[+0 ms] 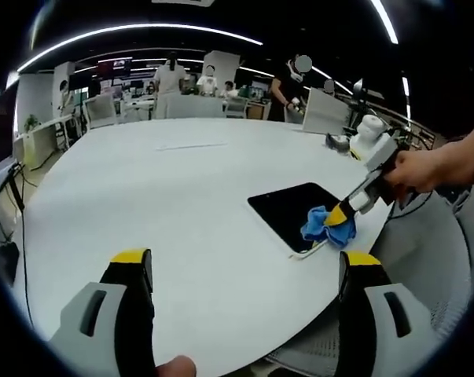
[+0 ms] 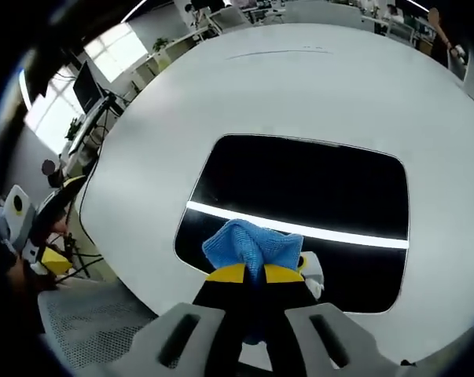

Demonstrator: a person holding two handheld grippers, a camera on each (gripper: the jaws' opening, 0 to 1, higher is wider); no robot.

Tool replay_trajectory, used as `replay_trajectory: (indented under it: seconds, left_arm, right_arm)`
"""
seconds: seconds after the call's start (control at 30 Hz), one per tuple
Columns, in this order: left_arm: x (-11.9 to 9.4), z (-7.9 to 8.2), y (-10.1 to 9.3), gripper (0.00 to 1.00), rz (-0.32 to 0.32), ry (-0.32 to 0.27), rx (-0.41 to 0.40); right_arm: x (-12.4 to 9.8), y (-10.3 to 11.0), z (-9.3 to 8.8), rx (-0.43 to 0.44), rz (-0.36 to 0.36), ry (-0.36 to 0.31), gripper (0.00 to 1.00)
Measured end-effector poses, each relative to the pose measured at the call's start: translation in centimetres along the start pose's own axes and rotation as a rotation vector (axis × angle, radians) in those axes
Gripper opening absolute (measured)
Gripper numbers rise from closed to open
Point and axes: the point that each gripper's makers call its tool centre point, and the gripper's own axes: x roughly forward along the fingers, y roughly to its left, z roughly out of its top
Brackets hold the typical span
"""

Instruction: Wipe the mirror surface with the cleaning cloth until all visible marks leave the cleaned area.

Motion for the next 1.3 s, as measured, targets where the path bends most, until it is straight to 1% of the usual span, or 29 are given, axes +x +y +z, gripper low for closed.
replay_trajectory:
  seconds: [0.1,0.27,0.37,0.43,0.5,0.67,0.83,0.93,1.1,1.17,1.3]
  left_arm:
    - [0.2,-0.2,0.1,0.97,0.001,0.003,-0.004]
    - [0.5,0.0,0.0,0.97,0.003,-0.009,-0.018]
    - [0.6,-0.1,-0.4,0.97,-0.007,-0.003,-0.009]
    - [0.7,-0.1,-0.8,0.97,-0.028,-0.01,-0.005]
    - [0.7,-0.3,-1.1,0.97,-0.032,0.002,0.016]
    - [0.9,-0.4,-1.1,0.97,-0.025,-0.005,-0.01]
    - [0.9,-0.2,-1.7,0.97,-0.038,-0.005,-0.006]
    - [0.9,-0.1,-1.5,0.97,-0.035,-0.007,-0.016]
    - [0.9,0.5,-0.8,0.97,-0.013,-0.03,-0.039]
    - [0.8,0.5,-0.8,0.96,-0.013,-0.028,-0.037]
    - [0.7,0.2,-0.8,0.95,-0.018,-0.023,-0.03]
  right_arm:
    - [0.0,0.0,0.0,0.006,-0.004,-0.005,0.0]
    - [0.1,0.0,0.3,0.018,-0.011,-0.006,0.0]
    - [0.2,-0.3,0.6,0.025,-0.01,-0.007,0.0]
    - [0.3,-0.3,0.9,0.03,-0.012,-0.01,0.0]
    - [0.4,-0.4,1.1,0.028,-0.016,-0.01,0.0]
    - [0.9,-0.8,2.3,0.025,-0.024,-0.015,0.0]
    - [1.2,-1.3,3.3,0.028,-0.03,-0.02,0.01]
    - [1.4,-1.7,4.0,0.018,-0.04,-0.027,0.01]
    - [1.9,-2.4,5.5,0.014,-0.053,-0.03,0.01]
    - [2.1,-2.7,6.1,0.003,-0.062,-0.033,0.01]
    - [2.4,-3.4,7.3,0.017,-0.068,-0.041,0.01]
